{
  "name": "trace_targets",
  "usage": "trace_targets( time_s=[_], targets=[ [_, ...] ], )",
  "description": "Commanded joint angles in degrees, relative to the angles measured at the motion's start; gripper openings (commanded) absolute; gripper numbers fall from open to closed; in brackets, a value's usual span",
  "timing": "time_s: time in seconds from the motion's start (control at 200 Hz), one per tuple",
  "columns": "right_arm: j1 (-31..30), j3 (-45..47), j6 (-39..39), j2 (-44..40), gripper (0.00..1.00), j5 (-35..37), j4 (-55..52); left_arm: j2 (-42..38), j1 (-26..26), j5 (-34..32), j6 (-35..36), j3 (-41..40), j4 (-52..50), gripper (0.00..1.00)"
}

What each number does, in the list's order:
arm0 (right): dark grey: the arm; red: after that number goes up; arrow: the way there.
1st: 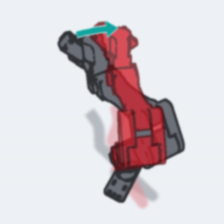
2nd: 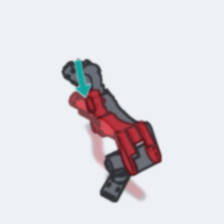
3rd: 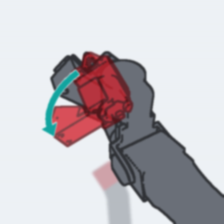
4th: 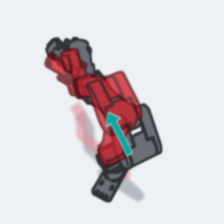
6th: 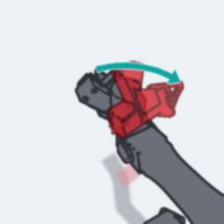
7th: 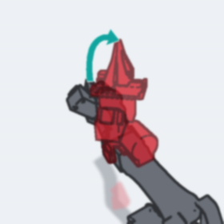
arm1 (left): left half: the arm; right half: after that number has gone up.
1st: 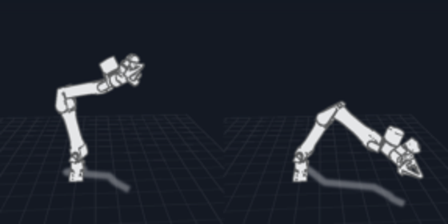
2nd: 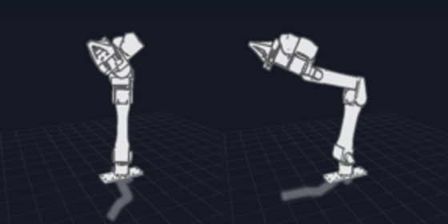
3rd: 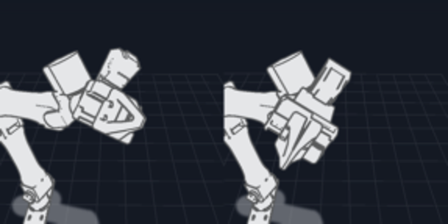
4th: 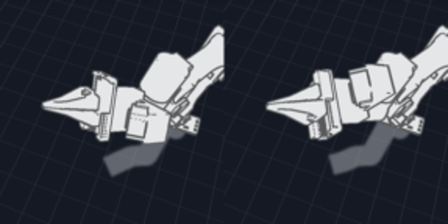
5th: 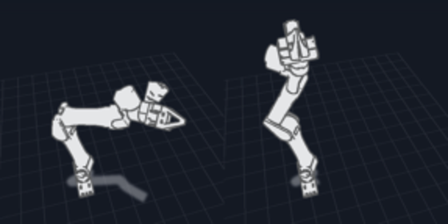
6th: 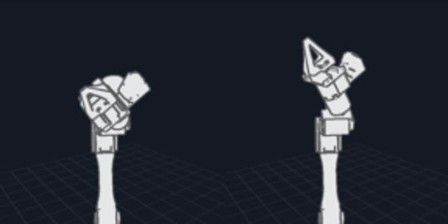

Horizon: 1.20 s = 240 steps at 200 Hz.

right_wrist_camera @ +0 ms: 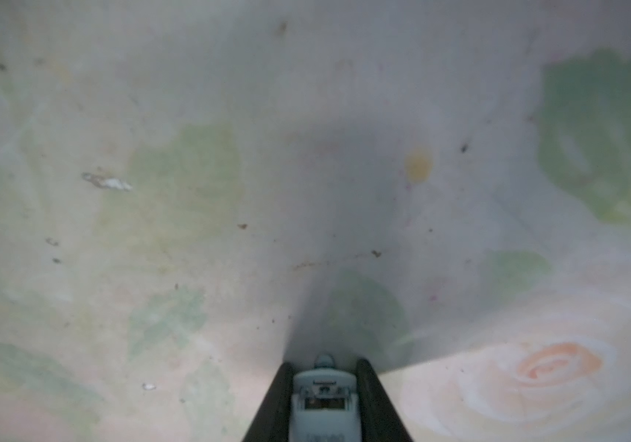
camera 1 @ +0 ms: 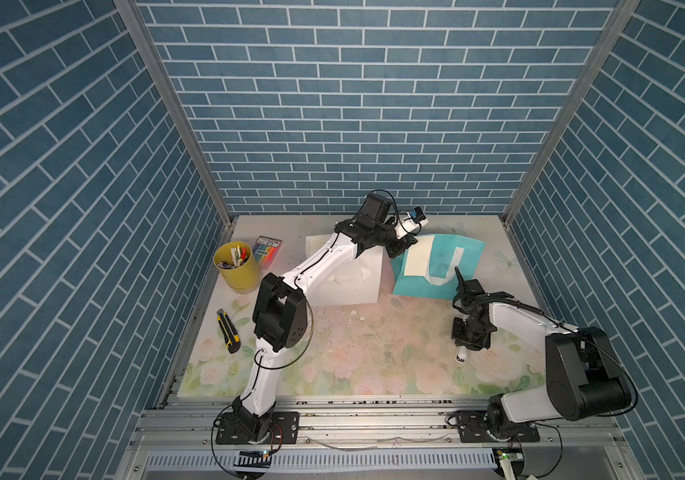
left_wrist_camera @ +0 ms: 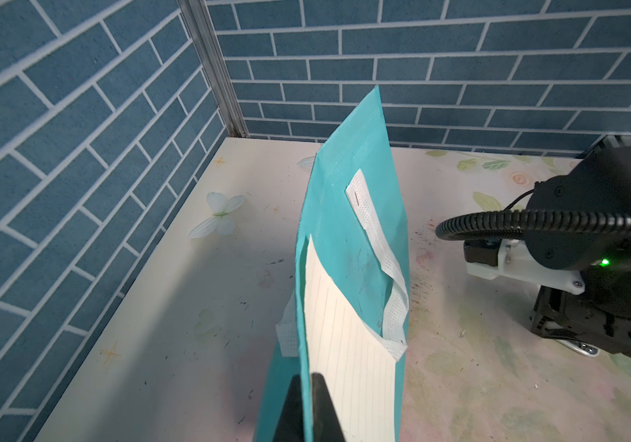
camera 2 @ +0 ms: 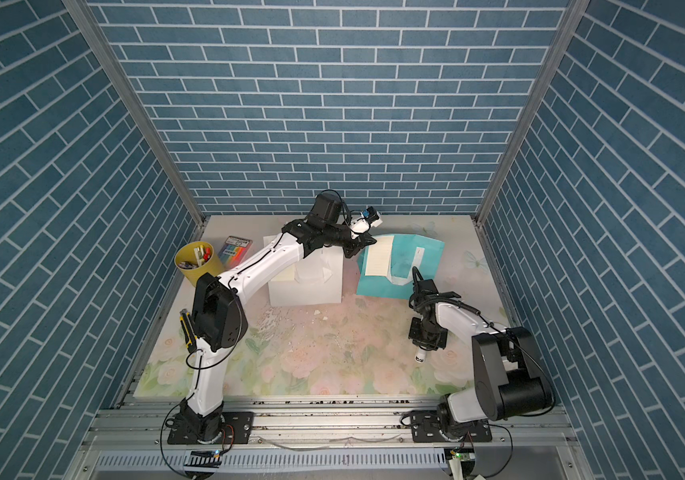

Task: Staple the receipts to the bags
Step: Pick up the stapler from the center of the board, then place the stapler in the takeout bag.

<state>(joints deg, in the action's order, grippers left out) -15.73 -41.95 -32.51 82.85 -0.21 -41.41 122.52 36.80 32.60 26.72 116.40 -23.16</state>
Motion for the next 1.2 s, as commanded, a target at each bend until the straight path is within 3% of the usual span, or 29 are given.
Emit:
trace_targets(
  time_s=[0.0, 0.09, 0.28, 0.445, 0.58, 0.88, 1.04, 1.195],
  targets=[
    [-0.88, 2.14, -1.52, 1.32, 0.11, 2.56, 1.13, -1.81, 0.56, -0.78, 0.96, -1.10, -3.30, 0.00],
    [-1.79, 2.10, -1.12, -0.92, 0.00, 2.71, 2.03, -2.02, 0.65, -1.29, 0.86, -1.14, -3.52, 0.00],
    [-4.29, 1.06, 3.81, -15.10, 0.00, 4.64, 9.85, -3.39, 0.90, -4.55, 0.57, -2.83, -2.05, 0.00],
    [-4.73, 1.52, 10.28, -27.69, 0.00, 6.37, 25.91, -5.82, 1.09, -8.06, 0.77, -7.16, 3.96, 0.00],
    [-4.75, 3.26, 15.89, -31.54, 0.00, 5.72, 43.70, -8.11, 1.66, -9.38, -0.29, -12.10, 11.18, 0.00],
    [-4.71, 4.14, 25.48, -20.68, 0.00, -4.61, 80.12, -11.20, 3.28, -11.12, -2.01, -20.40, 21.87, 0.00],
    [-4.70, -0.53, 26.02, -12.02, 0.00, -9.44, 87.64, -11.73, 3.57, -10.39, -2.13, -21.29, 21.94, 0.00],
    [-4.75, -3.82, 25.66, -7.88, 0.00, -9.82, 90.36, -12.30, 3.56, -9.66, -1.08, -22.27, 21.71, 0.00]
  ],
)
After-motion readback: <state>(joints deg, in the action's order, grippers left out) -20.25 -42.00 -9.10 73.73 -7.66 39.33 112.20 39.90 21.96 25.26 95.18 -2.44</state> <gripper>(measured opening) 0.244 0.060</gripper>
